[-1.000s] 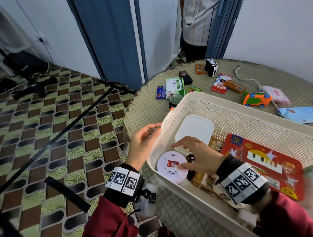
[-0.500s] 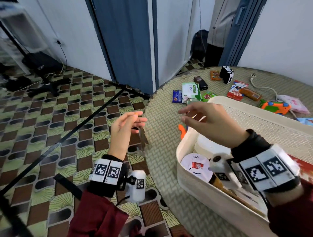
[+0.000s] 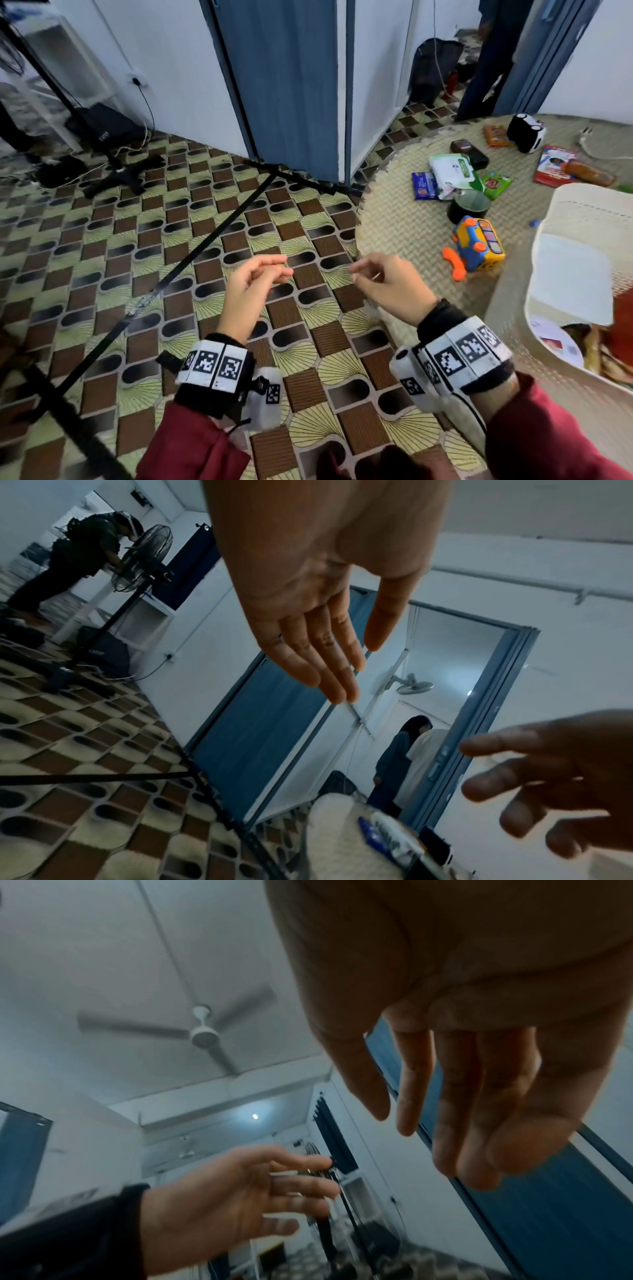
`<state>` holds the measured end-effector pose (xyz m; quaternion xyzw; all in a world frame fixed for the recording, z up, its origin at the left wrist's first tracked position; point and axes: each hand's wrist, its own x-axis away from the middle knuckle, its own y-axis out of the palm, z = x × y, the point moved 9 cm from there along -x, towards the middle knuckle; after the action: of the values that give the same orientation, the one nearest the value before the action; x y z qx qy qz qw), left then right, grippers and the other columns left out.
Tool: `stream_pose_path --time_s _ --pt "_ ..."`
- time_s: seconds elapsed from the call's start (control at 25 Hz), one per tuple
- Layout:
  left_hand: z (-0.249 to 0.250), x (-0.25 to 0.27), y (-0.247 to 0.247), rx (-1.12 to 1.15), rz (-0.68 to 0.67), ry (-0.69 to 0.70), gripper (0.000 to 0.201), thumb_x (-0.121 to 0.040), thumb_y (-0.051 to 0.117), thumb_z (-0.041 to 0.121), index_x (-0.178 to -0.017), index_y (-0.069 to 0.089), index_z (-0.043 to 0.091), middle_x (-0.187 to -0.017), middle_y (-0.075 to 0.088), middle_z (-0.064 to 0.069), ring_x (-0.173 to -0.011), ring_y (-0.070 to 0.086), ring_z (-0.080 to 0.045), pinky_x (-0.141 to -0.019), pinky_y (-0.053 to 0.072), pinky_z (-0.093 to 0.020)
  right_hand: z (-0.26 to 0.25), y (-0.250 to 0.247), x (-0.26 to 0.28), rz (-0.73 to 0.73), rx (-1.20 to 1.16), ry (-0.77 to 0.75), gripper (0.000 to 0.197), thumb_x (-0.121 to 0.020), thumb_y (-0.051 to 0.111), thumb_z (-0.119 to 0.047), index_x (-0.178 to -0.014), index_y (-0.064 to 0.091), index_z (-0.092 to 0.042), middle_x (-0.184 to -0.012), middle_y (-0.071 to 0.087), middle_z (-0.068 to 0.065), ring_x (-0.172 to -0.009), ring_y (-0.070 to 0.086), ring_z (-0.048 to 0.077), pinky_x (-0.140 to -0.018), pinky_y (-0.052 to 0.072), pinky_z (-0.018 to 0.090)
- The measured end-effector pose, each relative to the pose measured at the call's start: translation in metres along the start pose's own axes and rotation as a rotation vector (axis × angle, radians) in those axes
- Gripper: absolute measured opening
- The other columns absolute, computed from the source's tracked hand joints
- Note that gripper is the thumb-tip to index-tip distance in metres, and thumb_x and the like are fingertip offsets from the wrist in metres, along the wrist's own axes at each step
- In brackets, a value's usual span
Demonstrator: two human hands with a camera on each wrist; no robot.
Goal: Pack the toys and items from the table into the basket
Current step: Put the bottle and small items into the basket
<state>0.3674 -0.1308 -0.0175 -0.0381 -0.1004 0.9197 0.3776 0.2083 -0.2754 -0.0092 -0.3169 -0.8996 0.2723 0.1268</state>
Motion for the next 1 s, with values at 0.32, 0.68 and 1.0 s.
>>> stream_pose_path --time_s 0.32,0.68,1.0 --pt "-0.112 -0.031 -0.026 -0.083 -0.100 -0.240 0.018 -0.094 0.051 0.006 -0.105 0.064 0.010 -0.096 0.071 -0.008 -0.090 0.068 -0.014 -0.072 0.051 -0.014 0.109 0.078 -0.037 -0.183 0.008 0.269 0.018 -0.089 0.060 -0.015 -0.107 0.061 -0.014 -0.090 0.060 0.001 -0.080 0.056 0.012 -0.066 0.042 0.016" --pt "-0.132 -0.194 0.028 -0.170 -0.321 -0.319 0.014 -0.091 0.057 0.010 -0.102 0.065 0.014 -0.092 0.072 -0.001 -0.086 0.067 -0.009 -0.064 0.046 -0.009 0.190 0.009 -0.129 0.264 -0.143 0.467 0.014 -0.087 0.062 -0.007 -0.093 0.064 -0.020 -0.084 0.063 -0.001 -0.068 0.053 0.005 -0.058 0.041 0.004" --pt "-0.101 -0.326 0.139 -0.203 -0.605 -0.240 0.015 -0.090 0.061 0.011 -0.096 0.068 0.023 -0.093 0.073 0.001 -0.093 0.066 -0.009 -0.084 0.049 -0.024 0.219 -0.044 -0.162 0.510 -0.109 0.569 0.023 -0.082 0.064 0.001 -0.092 0.067 -0.019 -0.083 0.069 -0.002 -0.065 0.057 -0.008 -0.057 0.040 0.007"
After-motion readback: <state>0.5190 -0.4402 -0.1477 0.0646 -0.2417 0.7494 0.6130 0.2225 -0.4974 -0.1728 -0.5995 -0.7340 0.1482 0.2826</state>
